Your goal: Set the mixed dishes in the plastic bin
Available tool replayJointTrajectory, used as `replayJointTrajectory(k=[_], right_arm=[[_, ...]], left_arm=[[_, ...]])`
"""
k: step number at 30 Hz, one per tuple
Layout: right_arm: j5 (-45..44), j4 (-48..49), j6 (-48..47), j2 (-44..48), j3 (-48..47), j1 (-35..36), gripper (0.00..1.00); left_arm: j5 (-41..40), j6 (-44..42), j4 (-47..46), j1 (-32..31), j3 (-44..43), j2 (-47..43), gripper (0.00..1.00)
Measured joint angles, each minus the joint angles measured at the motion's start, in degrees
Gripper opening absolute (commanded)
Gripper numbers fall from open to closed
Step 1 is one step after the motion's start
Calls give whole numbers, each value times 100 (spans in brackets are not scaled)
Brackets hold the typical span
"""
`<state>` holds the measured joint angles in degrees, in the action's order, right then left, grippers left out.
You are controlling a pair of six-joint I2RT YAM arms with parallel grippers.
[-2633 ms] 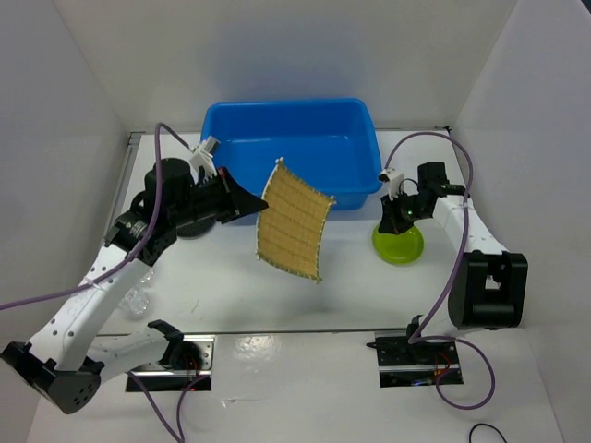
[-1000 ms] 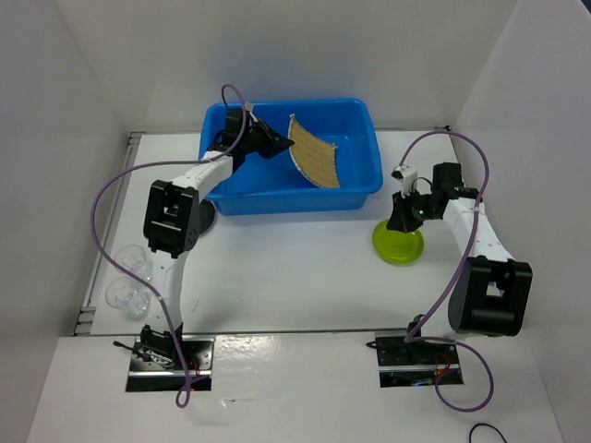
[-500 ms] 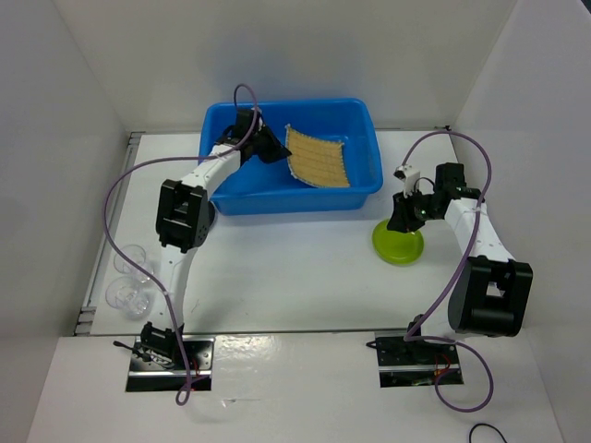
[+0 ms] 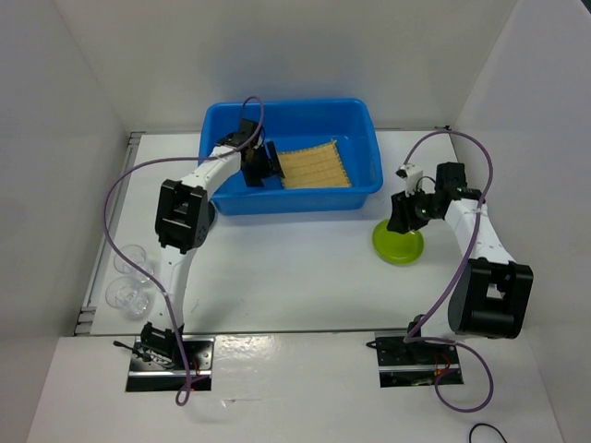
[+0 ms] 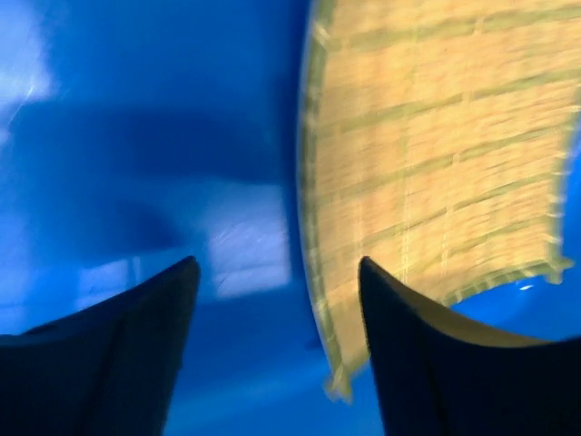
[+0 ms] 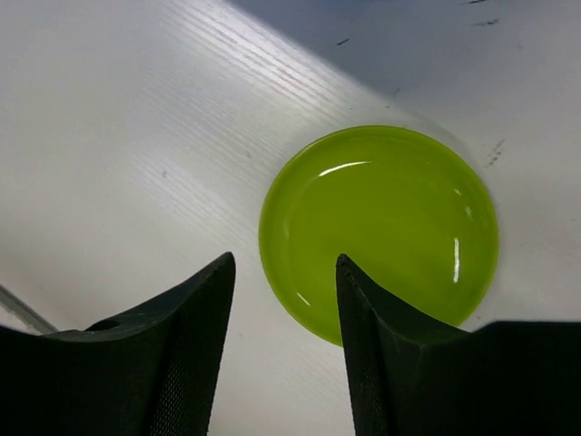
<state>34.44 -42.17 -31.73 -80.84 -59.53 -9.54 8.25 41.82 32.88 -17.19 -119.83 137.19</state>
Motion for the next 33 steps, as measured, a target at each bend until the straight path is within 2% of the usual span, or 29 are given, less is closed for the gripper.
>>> replayJointTrajectory(k=[1, 5, 7, 10, 14, 17, 19, 23, 26, 29, 33], right_arm=[[-81, 55, 63, 11, 11, 0, 55], [-575, 363, 404, 162, 136, -184, 56], [-778, 479, 551, 186, 153, -426, 55], [-1045, 664, 776, 105, 181, -892, 53], [-1257, 748, 925, -498, 153, -1412, 55], [-1237, 713, 938, -1104, 127, -1773, 55], [-1215, 638, 935, -1471, 59, -1987, 56], [-1036, 498, 863, -2057, -249, -2070, 59], [-704, 332, 748, -2444, -625, -2072, 60], [-280, 101, 605, -2771, -960, -2094, 60], [330, -203, 435, -3143, -1305, -2120, 61]], left_arm=[[-37, -55, 42, 0, 105, -59, 89], [-352, -306, 214, 0, 522, -501, 90], [-664, -455, 264, -28, 859, -997, 90], [-1196, -603, 186, -138, 1700, -2277, 90], [-1617, -737, -105, -372, 2789, -4492, 96], [-1637, -909, -42, -446, 2986, -5558, 97], [-1698, -1093, 195, -433, 2929, -5840, 99], [-1888, -1569, 850, -407, 2887, -5860, 99], [-1982, -1882, 1102, -332, 3348, -5995, 99], [-2151, -2100, 1246, -153, 4140, -6535, 99], [-2341, -2225, 1292, 22, 4566, -7211, 99]])
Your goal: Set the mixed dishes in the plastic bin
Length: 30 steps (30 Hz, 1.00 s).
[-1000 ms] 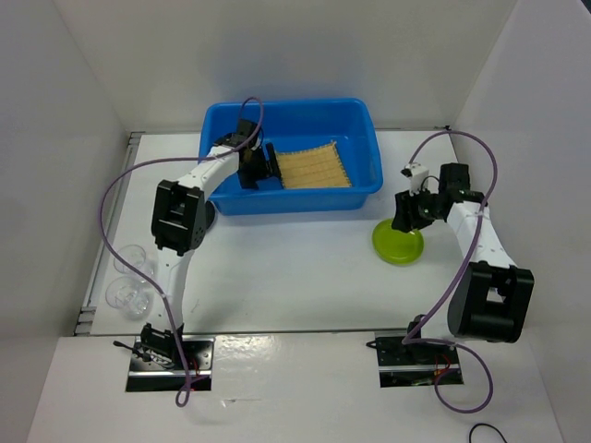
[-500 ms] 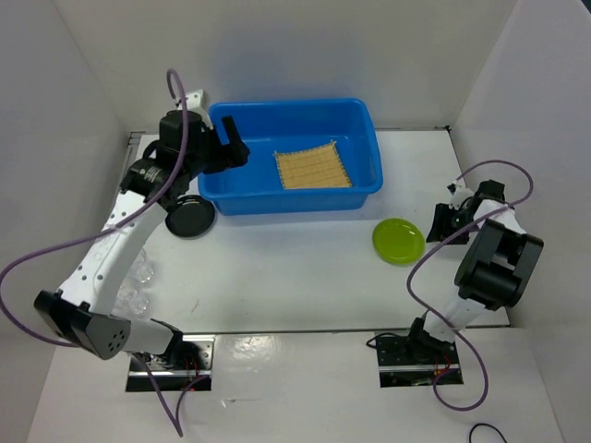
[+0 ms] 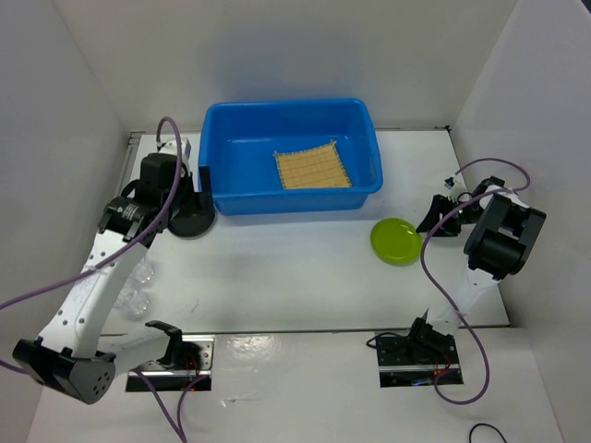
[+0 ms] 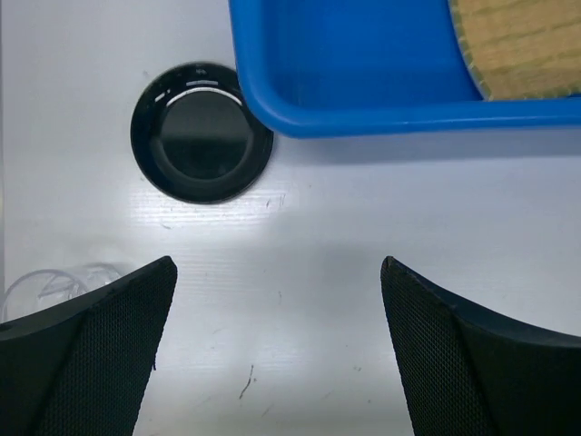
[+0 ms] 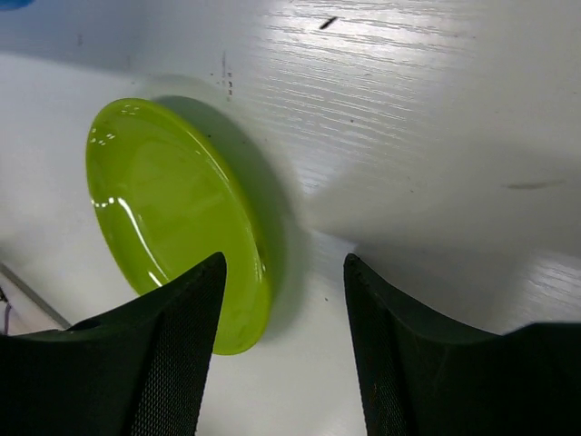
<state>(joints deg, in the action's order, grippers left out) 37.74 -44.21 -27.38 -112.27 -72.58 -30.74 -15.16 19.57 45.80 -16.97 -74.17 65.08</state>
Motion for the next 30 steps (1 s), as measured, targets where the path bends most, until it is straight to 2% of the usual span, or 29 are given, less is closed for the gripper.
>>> replayJointTrajectory(k=[5, 9, 14, 17, 18, 19, 21, 22, 24, 25, 26, 30], right_arm=[[551, -181, -221, -175, -61, -118, 61], [708, -282, -409, -223, -61, -146, 63], [848, -664, -597, -422, -229, 57, 63], [859, -835, -680, -492, -284, 271, 58], [850, -855, -695, -503, -284, 330, 53], [817, -866, -708, -522, -284, 376, 43], [695, -846, -719, -566, -280, 433, 33], [656, -848, -708, -595, -275, 448, 23], [568, -826, -684, -629, -258, 459, 14], [553, -817, -673, -634, -236, 459, 4], [540, -811, -662, -634, -221, 461, 0], [551, -791, -634, -573, -101, 461, 0]], left_arm=[[-26, -11, -350, 66, 452, -490, 99], [109, 9, -551, 153, 1213, -890, 99], [256, 50, -743, 168, 1679, -1209, 99], [330, 140, -809, 168, 1838, -1259, 99], [350, 162, -822, 168, 1871, -1259, 99], [361, 166, -839, 168, 1895, -1259, 99], [385, 173, -881, 168, 1932, -1266, 99], [391, 179, -909, 168, 1945, -1266, 99], [417, 184, -949, 168, 1956, -1266, 99], [433, 186, -966, 168, 1956, -1263, 99], [444, 186, -988, 168, 1958, -1263, 99], [496, 186, -1058, 168, 1987, -1213, 99]])
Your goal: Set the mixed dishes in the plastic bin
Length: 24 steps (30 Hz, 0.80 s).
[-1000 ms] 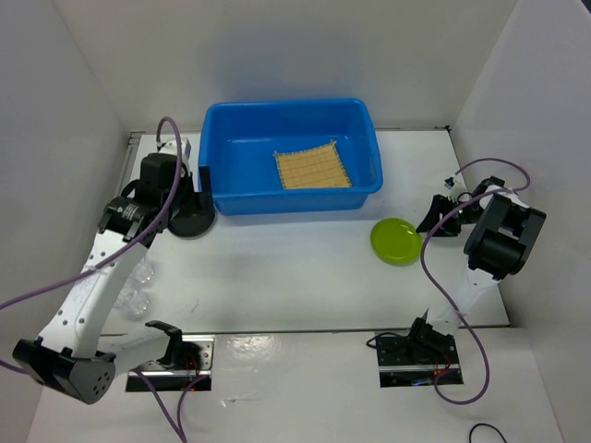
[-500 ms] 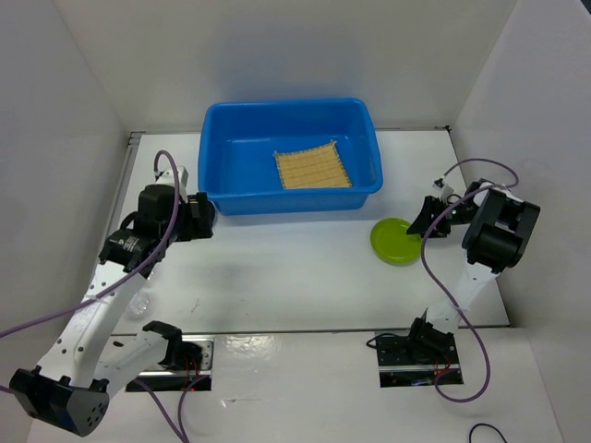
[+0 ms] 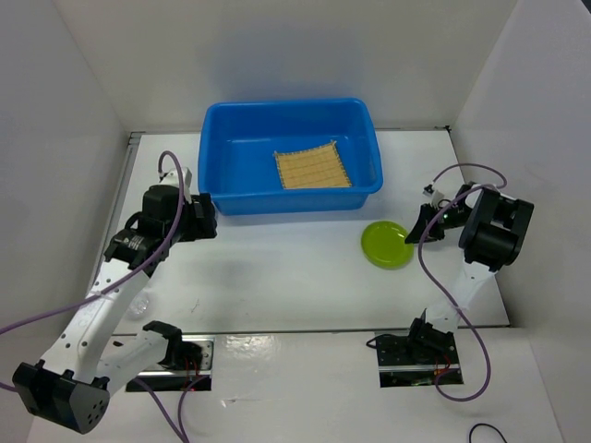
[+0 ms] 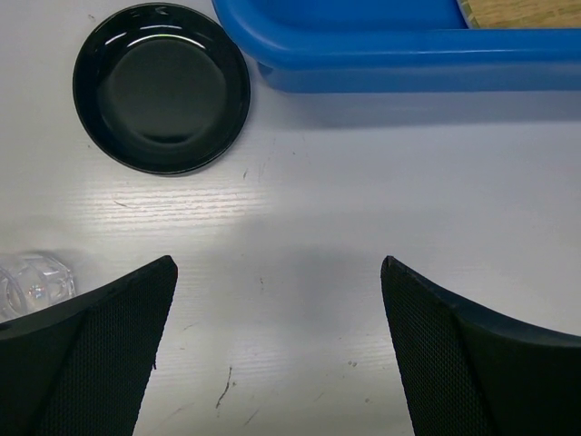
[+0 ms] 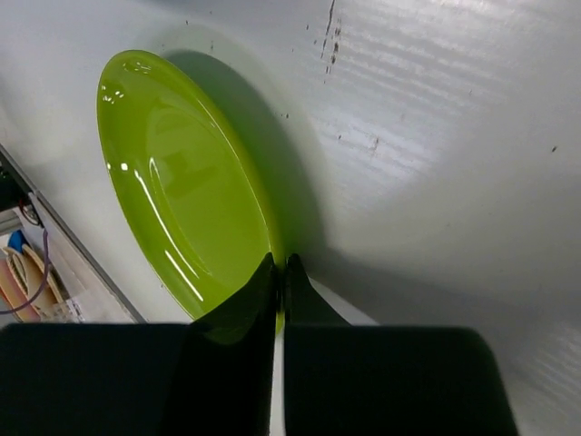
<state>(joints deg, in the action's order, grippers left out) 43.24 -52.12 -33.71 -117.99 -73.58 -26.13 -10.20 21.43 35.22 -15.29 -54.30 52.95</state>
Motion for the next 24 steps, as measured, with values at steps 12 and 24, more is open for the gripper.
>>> replayJointTrajectory(k=[12, 24], right_arm=[[-1722, 404, -179, 2732, 859, 129, 0], [-3303, 352, 612, 5569, -634, 2258, 0]], left_arm=[[4, 20, -33, 0, 33, 66, 99], [-26, 138, -57, 0, 33, 66, 99]])
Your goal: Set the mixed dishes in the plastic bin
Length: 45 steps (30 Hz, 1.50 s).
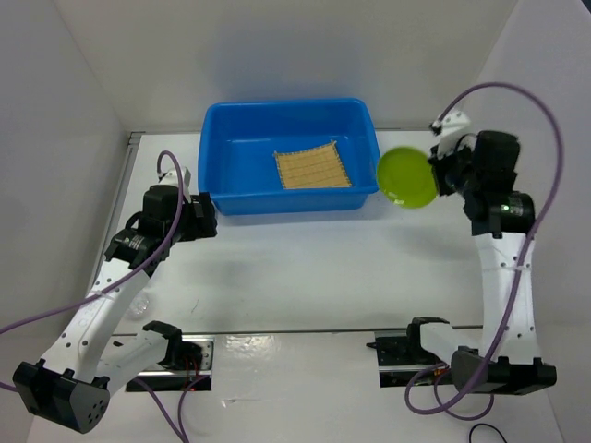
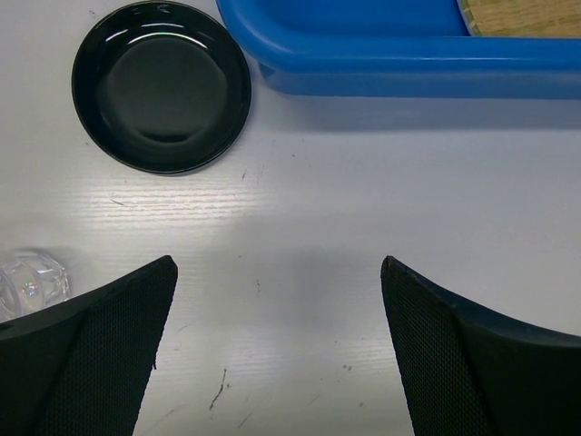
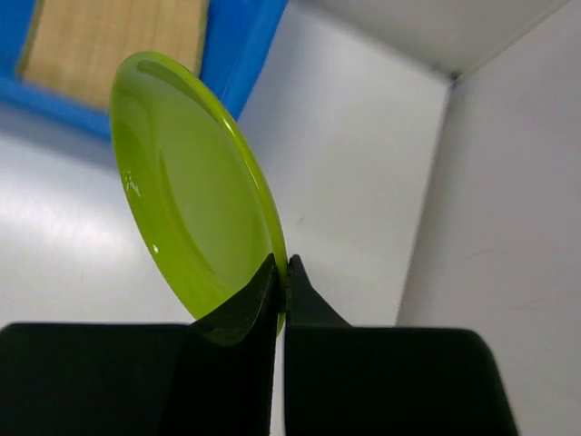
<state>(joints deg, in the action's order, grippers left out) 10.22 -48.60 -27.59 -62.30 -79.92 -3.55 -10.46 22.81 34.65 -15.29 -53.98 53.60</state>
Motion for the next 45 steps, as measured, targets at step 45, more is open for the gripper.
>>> replayJointTrajectory(k=[45], right_arm=[[341, 42, 378, -8004, -5928, 1703, 33]], left_arm=[[-782, 313, -264, 0, 118, 835, 99]])
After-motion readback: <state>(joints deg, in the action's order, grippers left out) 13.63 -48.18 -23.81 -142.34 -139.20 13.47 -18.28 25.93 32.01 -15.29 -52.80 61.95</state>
